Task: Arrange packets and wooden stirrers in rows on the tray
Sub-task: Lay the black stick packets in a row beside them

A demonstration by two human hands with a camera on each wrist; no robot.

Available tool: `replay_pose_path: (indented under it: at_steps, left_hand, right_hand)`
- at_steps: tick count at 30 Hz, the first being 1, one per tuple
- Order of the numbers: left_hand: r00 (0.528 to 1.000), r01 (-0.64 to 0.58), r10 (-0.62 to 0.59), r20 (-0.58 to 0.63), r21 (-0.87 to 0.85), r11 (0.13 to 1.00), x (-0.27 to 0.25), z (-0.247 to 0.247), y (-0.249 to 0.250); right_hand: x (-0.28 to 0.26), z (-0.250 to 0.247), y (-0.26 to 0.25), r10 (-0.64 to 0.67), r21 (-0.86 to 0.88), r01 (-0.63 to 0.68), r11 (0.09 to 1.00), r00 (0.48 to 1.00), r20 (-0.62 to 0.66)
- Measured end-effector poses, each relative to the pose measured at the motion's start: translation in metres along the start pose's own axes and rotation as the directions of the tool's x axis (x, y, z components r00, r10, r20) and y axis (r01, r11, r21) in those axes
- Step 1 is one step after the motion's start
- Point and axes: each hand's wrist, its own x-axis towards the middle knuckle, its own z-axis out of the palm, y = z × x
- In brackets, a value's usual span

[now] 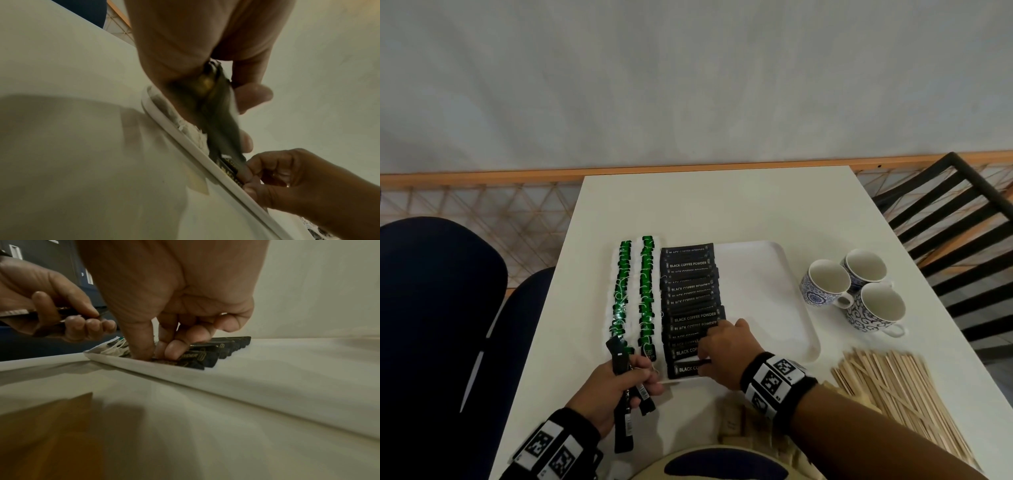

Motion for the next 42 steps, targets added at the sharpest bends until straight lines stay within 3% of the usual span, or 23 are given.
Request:
replay_pose_path:
  at_steps: [6,16,21,24,26,29,32,35,36,40,42]
  left_hand:
    - [1.0,0.001,0.0,0.025,-0.03,1.0,0.0,0.002,0.0]
    - [0.998,0.04,-0.034,0.045,-0.127,0.991,0.001,0.003,0.001]
    - [0.998,0.024,-0.022,0.06,-0.028,0.999,0.001,0.002,0.004]
    - [0.998,-0.005,0.004,0.062,0.015,1.0,-0.001,0.002,0.005]
    - [0.996,-0.024,0.021,0.082,0.034,0.999,-0.002,0.003,0.006]
    - [0.994,-0.059,0.053,0.099,0.05,0.997,-0.003,0.006,0.007]
    - [0.99,-0.088,0.081,0.116,0.052,0.995,-0.002,0.01,0.007]
    - [0.989,-0.099,0.09,0.121,0.077,0.992,-0.001,0.012,0.006]
    - [0.988,-0.105,0.093,0.124,0.094,0.99,-0.001,0.013,0.006]
    - [0.991,-0.112,0.104,0.087,0.094,0.989,0.001,0.01,0.005]
    - [0.994,-0.09,0.086,0.068,0.059,0.994,0.002,0.007,0.004]
  right_hand:
    - [0.004,-0.003,-0.001,-0.009,-0.01,0.009,1.0,1.0,0.025]
    - [0.006,0.0,-0.003,-0.002,0.075,0.011,0.997,0.993,-0.117]
    - [0.007,0.002,-0.005,-0.005,0.097,0.019,0.995,0.99,-0.143]
    - [0.003,-0.002,-0.008,0.009,0.211,0.026,0.977,0.987,-0.163]
    - [0.0,-0.009,-0.012,0.019,0.402,0.045,0.915,0.988,-0.155]
    - [-0.005,-0.02,-0.019,-0.014,0.694,0.027,0.719,1.0,-0.024]
    - [-0.006,-0.025,-0.023,-0.091,0.803,-0.026,0.595,0.991,0.099]
    - [-0.007,-0.024,-0.023,-0.165,0.911,-0.096,0.401,0.971,0.175]
    - [-0.007,-0.024,-0.022,-0.163,0.915,-0.101,0.392,0.971,0.177]
    - [-0.007,-0.025,-0.01,-0.053,0.816,-0.06,0.575,0.992,0.11]
    - [-0.008,-0.025,-0.001,-0.011,0.782,-0.022,0.623,0.999,0.036]
